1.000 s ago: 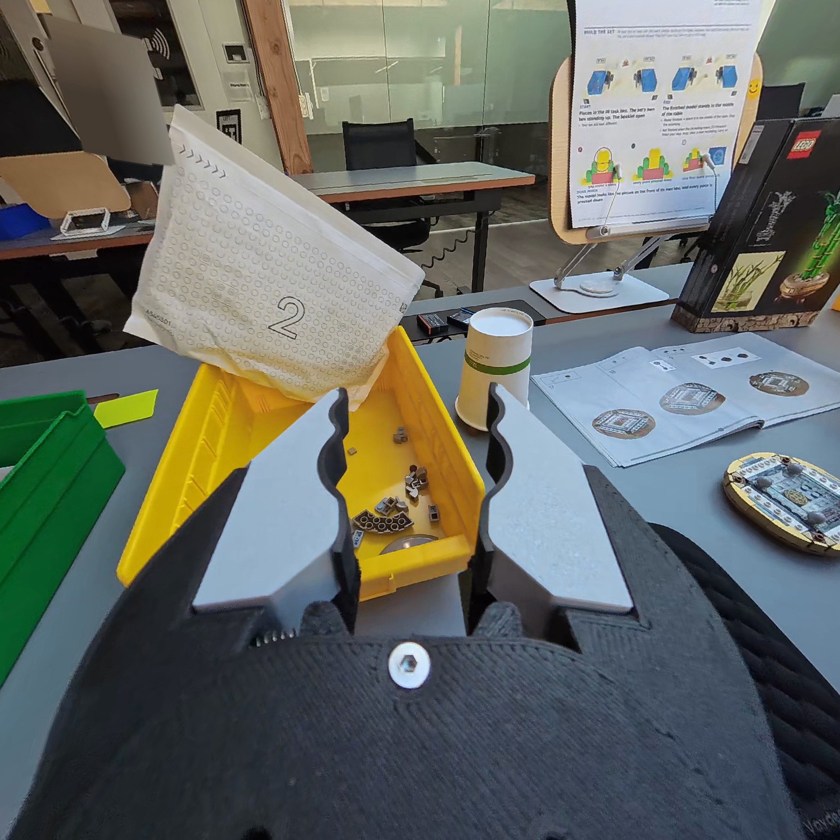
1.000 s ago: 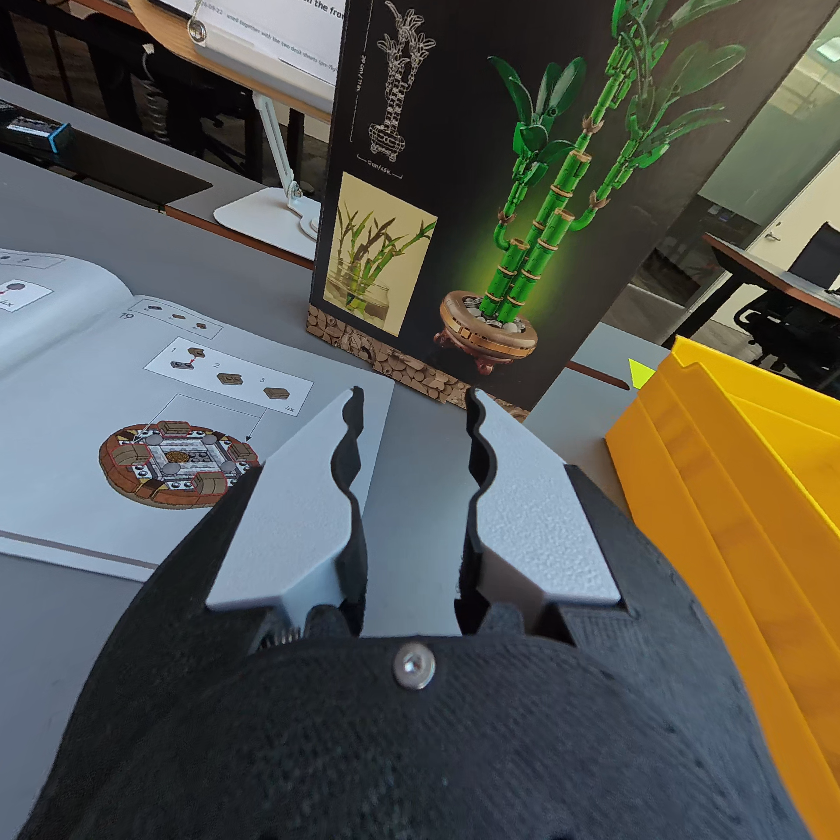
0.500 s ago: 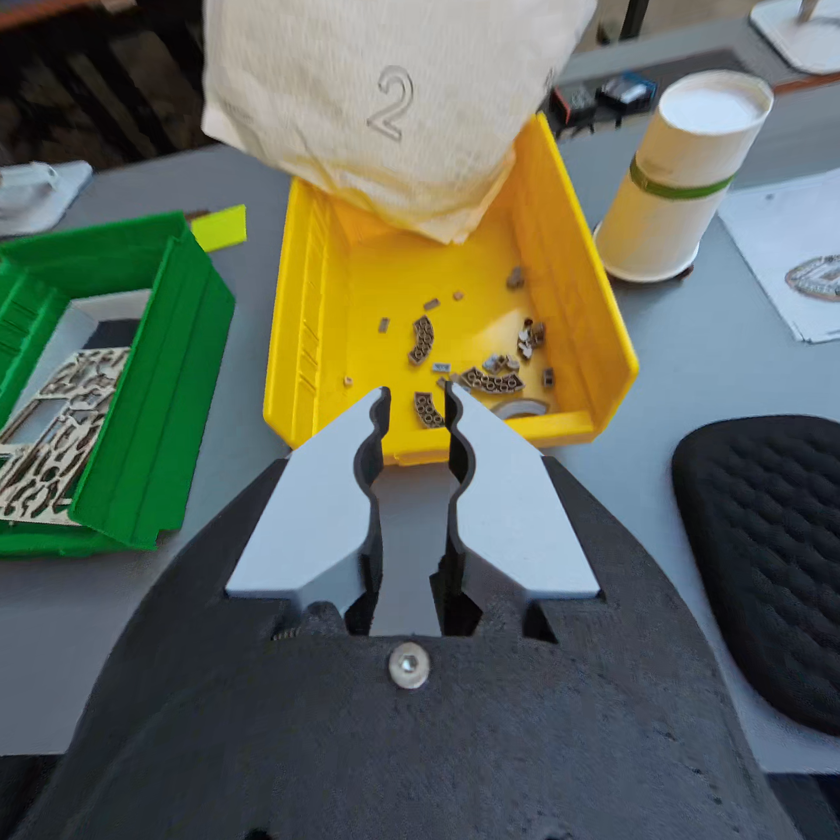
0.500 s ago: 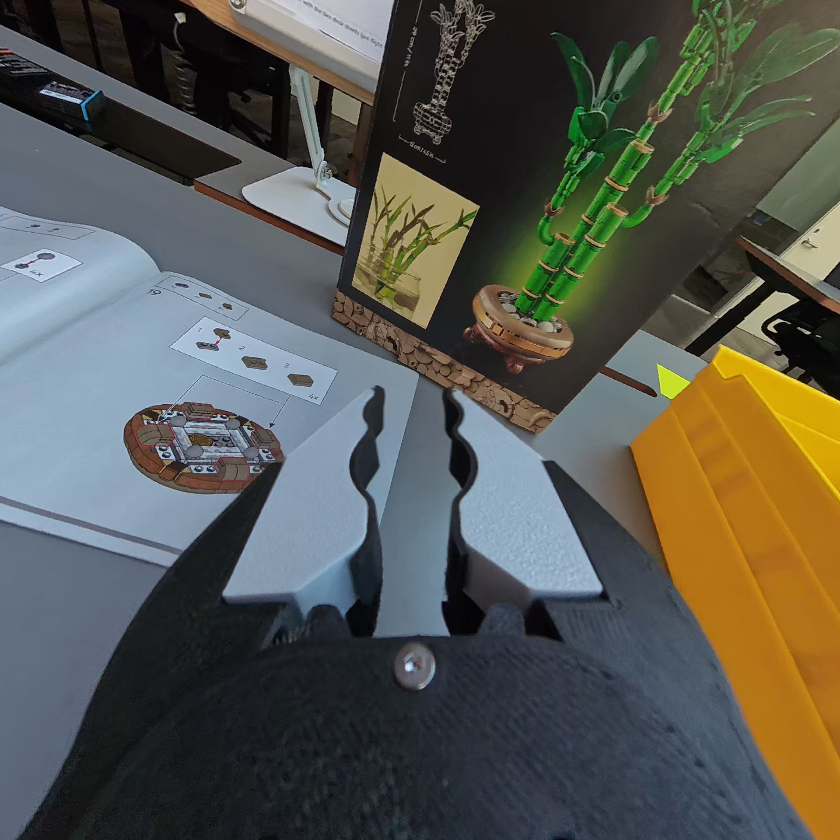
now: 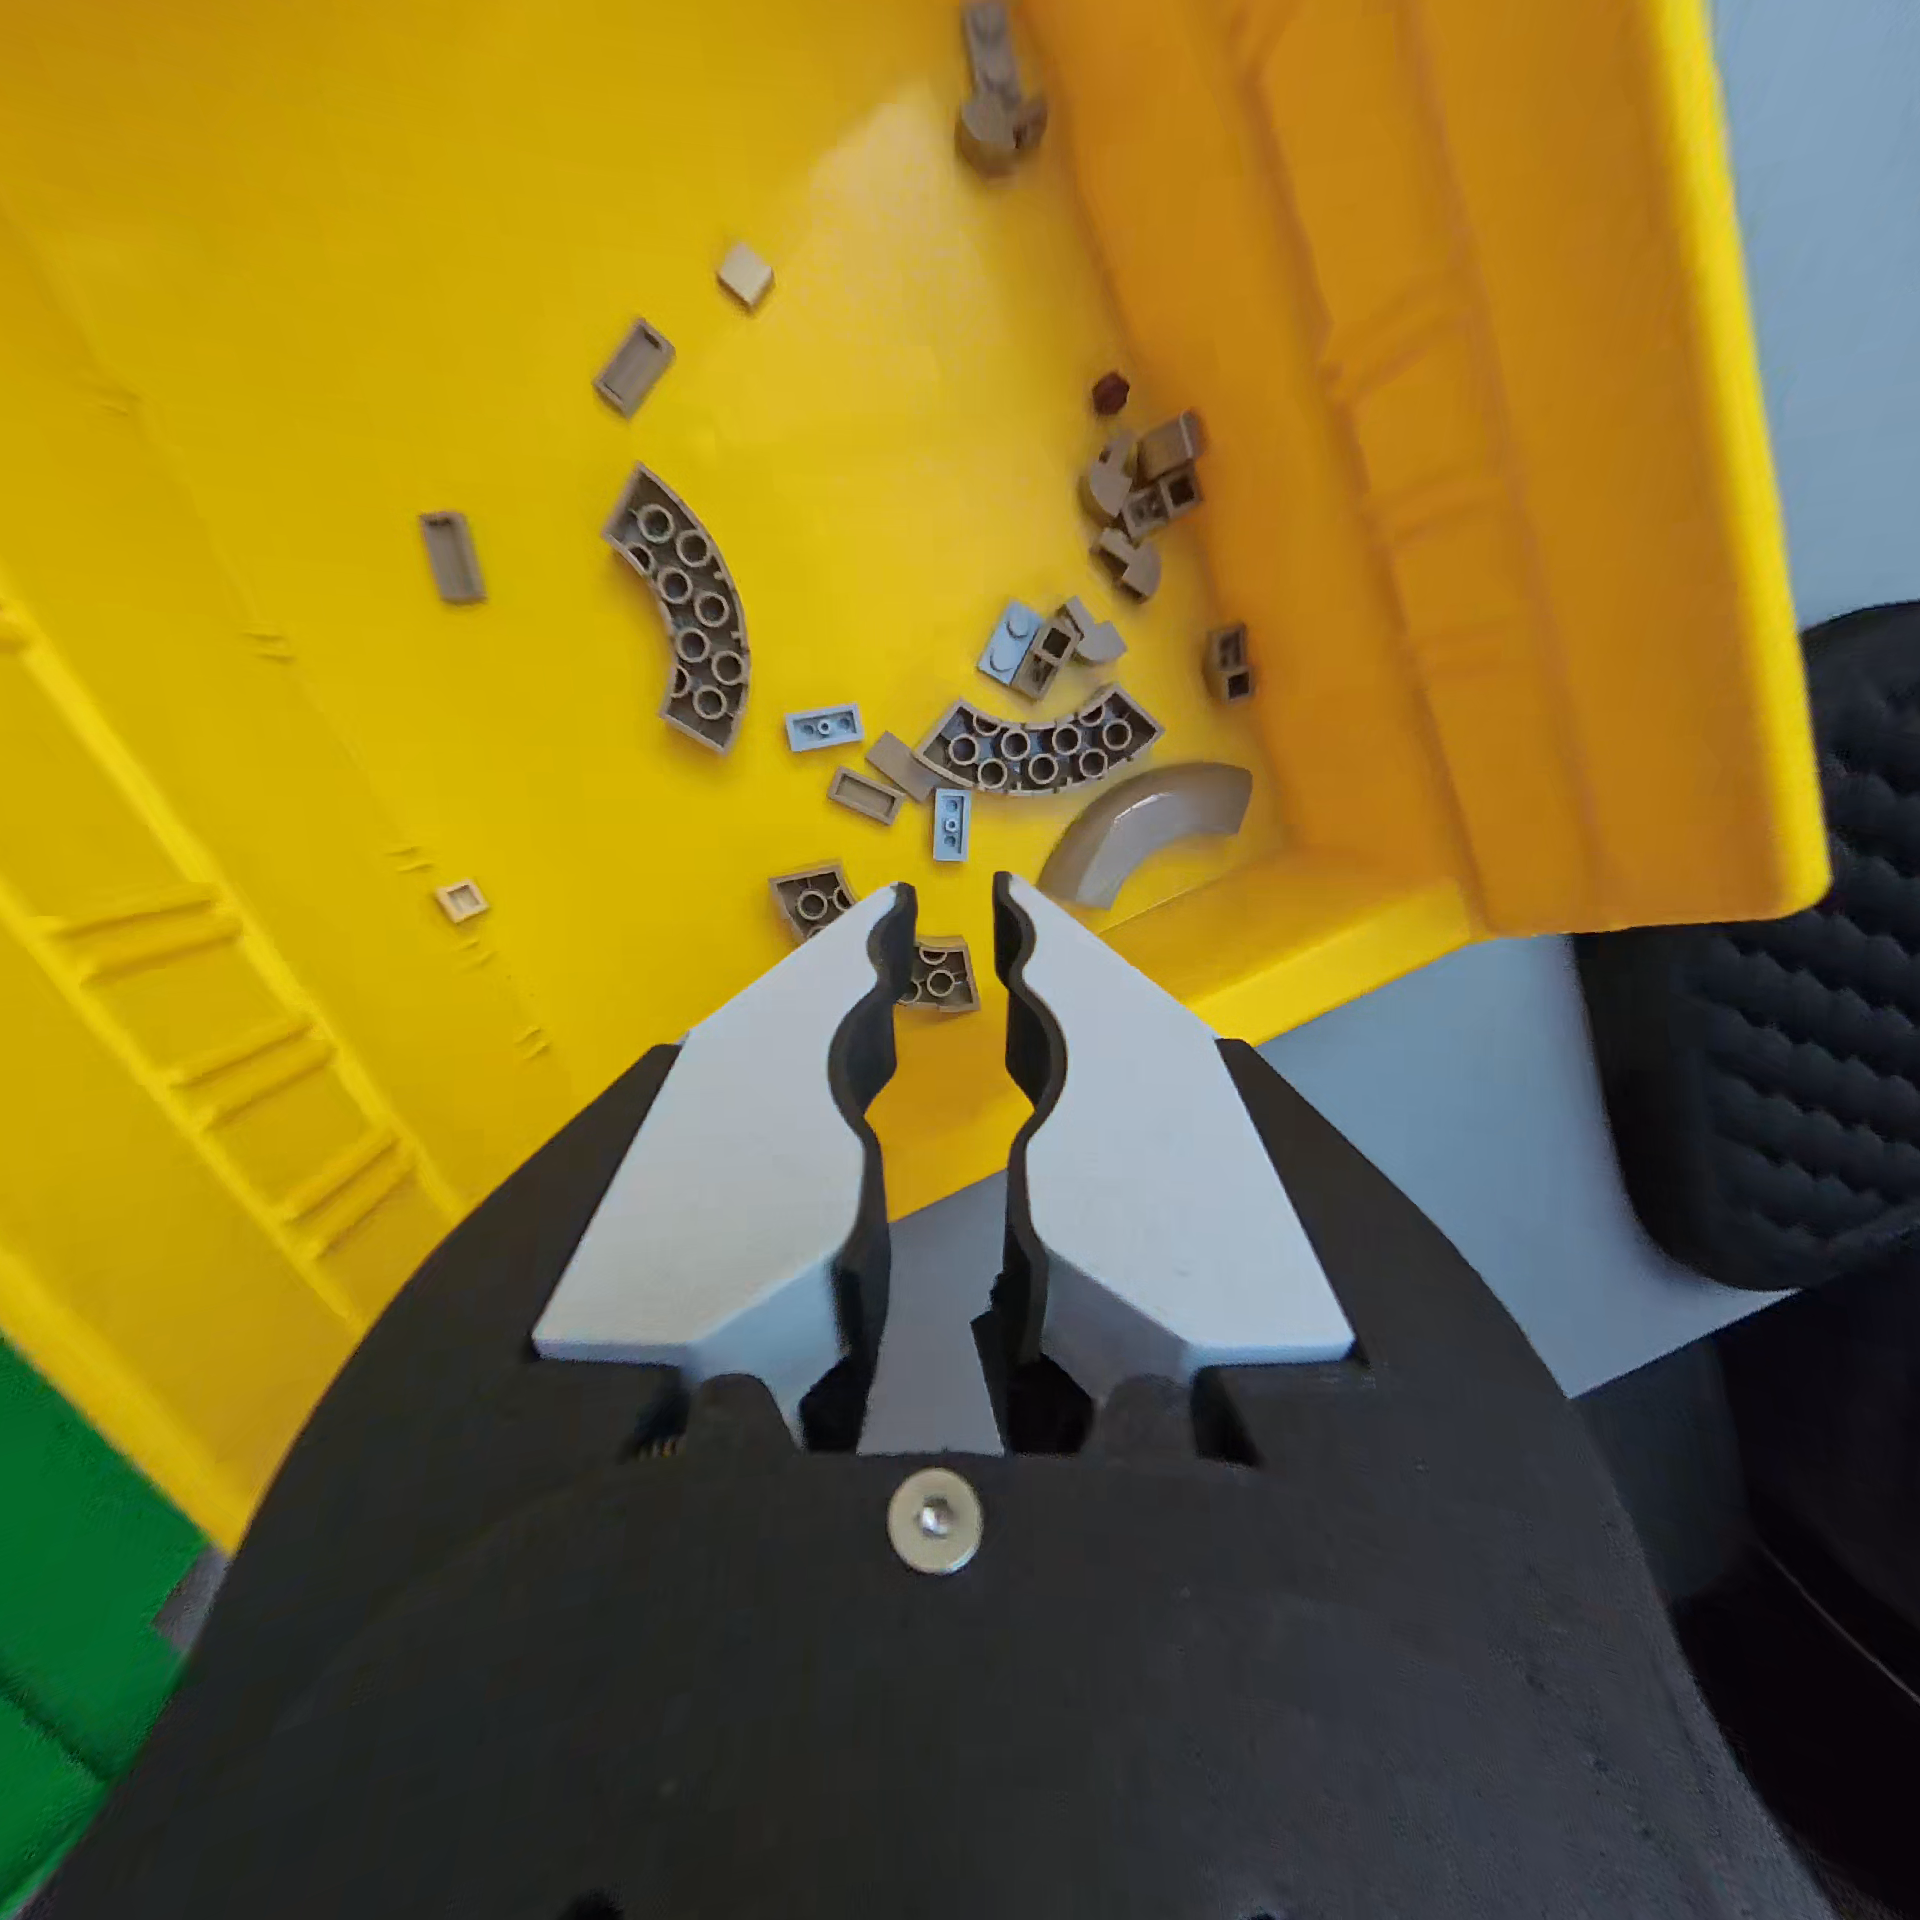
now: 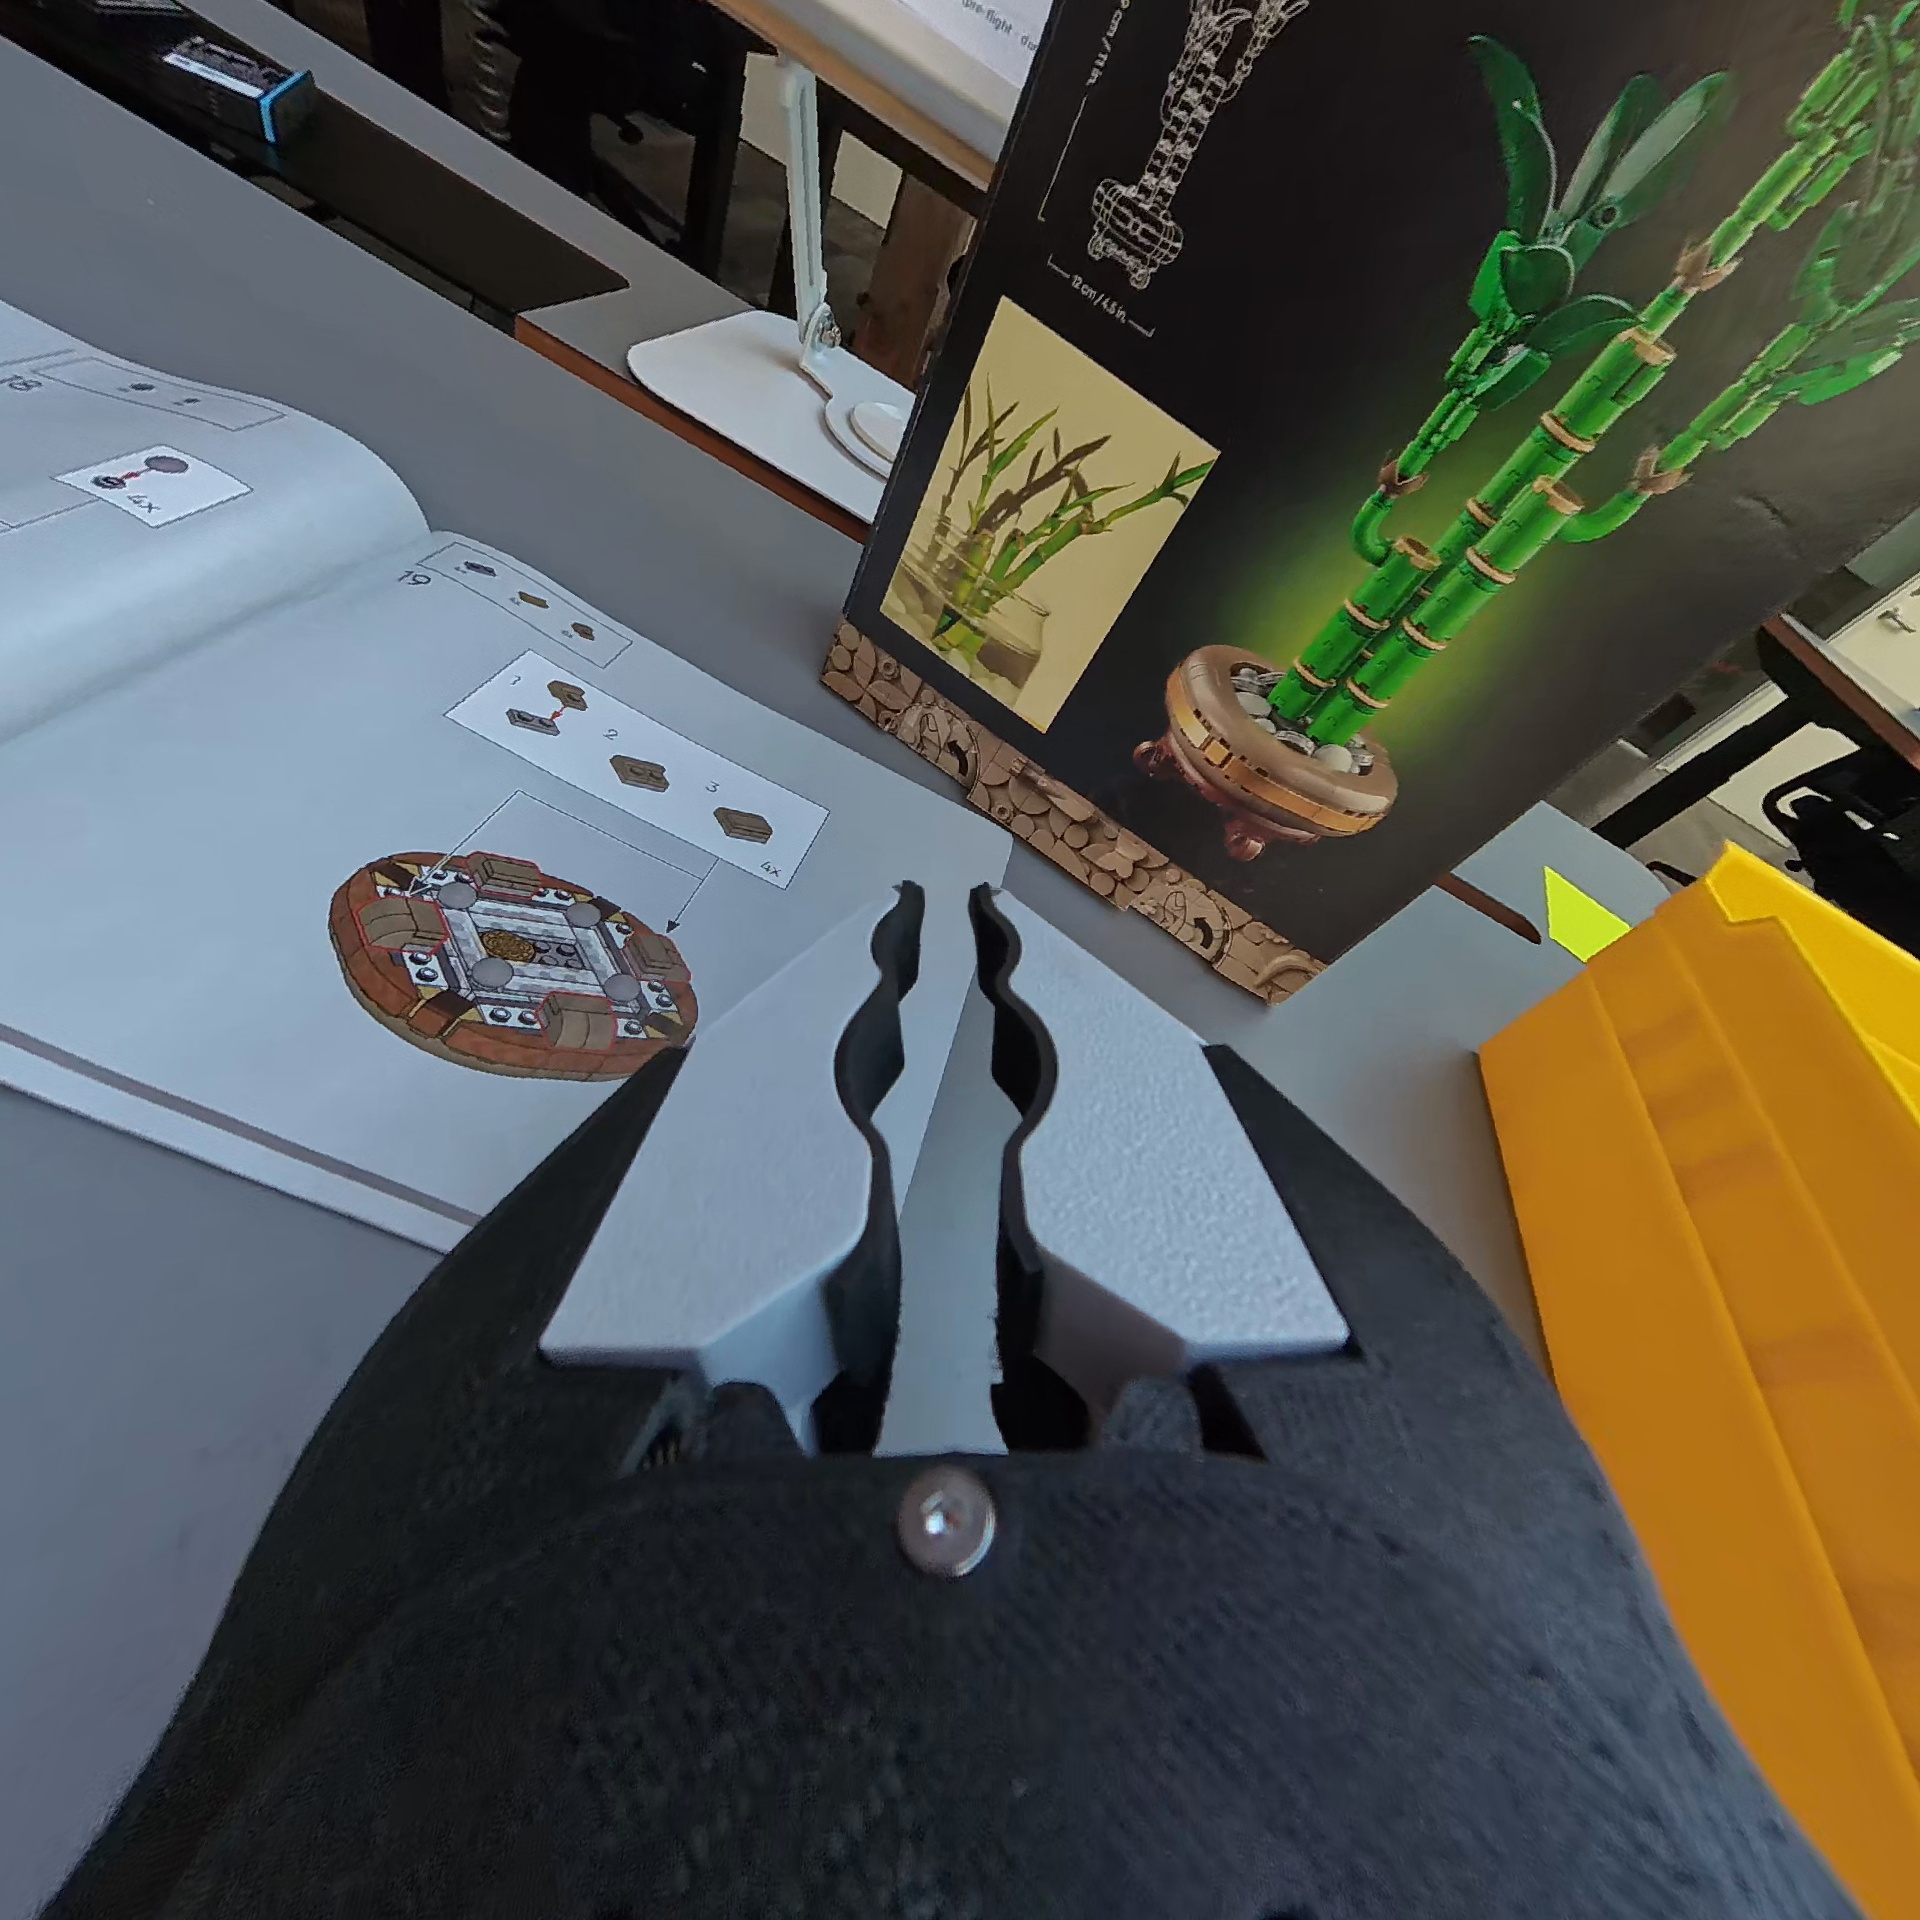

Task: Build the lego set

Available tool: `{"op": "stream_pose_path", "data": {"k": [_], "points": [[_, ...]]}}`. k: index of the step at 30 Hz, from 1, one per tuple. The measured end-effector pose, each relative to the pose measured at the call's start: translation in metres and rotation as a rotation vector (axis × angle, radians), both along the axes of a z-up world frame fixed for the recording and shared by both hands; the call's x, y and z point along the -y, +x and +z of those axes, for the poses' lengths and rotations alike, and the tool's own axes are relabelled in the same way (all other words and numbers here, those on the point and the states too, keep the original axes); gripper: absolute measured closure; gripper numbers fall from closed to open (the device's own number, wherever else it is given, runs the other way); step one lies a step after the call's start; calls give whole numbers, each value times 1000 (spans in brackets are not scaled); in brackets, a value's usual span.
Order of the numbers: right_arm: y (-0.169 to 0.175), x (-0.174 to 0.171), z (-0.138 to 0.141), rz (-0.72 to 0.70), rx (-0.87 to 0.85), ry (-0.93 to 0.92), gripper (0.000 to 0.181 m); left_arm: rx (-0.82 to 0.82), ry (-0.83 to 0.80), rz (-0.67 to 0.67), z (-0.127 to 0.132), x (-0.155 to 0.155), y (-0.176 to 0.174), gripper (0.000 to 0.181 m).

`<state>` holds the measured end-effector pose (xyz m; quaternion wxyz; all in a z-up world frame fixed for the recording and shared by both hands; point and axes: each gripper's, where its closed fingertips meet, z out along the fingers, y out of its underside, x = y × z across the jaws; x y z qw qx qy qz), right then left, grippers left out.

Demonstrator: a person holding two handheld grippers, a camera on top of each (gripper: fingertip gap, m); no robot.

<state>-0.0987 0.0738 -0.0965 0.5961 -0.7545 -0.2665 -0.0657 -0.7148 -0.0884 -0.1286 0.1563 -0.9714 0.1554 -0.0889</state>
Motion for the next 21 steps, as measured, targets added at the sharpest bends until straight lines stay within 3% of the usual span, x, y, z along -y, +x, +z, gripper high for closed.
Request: {"op": "stream_pose_path", "data": {"k": [1,12,21], "points": [[0,0,0,-1,4,2,172,-8,-40,-17,-7,1,0,165],[0,0,0,-2,-1,4,168,-105,-128,-101,-29,-2,8,162],[-1,0,1,10,-20,2,168,-123,-194,-108,-32,-1,9,163]]}}
